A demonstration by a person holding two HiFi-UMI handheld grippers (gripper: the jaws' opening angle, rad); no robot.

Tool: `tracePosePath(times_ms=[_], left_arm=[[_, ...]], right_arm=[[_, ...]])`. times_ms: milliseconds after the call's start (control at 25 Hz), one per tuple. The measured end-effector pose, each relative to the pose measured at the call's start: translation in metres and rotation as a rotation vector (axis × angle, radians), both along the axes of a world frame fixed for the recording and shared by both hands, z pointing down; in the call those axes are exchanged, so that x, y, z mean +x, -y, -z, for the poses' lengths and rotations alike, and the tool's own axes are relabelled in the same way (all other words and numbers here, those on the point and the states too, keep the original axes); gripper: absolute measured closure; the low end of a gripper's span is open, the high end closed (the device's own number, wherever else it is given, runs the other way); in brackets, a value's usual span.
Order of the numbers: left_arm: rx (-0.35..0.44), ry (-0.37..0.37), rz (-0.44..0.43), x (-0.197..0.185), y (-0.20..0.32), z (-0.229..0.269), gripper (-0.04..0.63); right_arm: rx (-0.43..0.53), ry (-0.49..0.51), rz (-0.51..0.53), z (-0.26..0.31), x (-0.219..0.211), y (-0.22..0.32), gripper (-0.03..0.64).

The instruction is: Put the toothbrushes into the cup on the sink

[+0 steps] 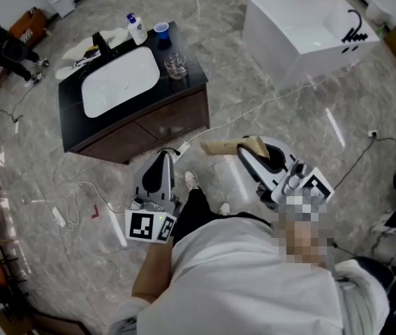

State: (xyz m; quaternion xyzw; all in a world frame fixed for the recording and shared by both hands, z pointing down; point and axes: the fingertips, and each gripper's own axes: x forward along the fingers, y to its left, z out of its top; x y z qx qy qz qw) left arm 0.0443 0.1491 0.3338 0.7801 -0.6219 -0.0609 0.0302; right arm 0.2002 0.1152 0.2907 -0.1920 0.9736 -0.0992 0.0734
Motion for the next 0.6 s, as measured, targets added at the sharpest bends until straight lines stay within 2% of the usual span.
tracePosePath(times_ms=[240,600], left_arm=[[0.019,-0.001,-0.02,-0.025,0.036,0.005,0.592],[-0.02,-0.029,-0.019,-0.069,0.087,-0.011,0.592]], right_arm=[[-0.018,-0.021,-0.024,-0.002,-0.02,0.03,0.532],[-0.058,-0.05,-0.016,-0.014,-0.064,0.075,0.532]])
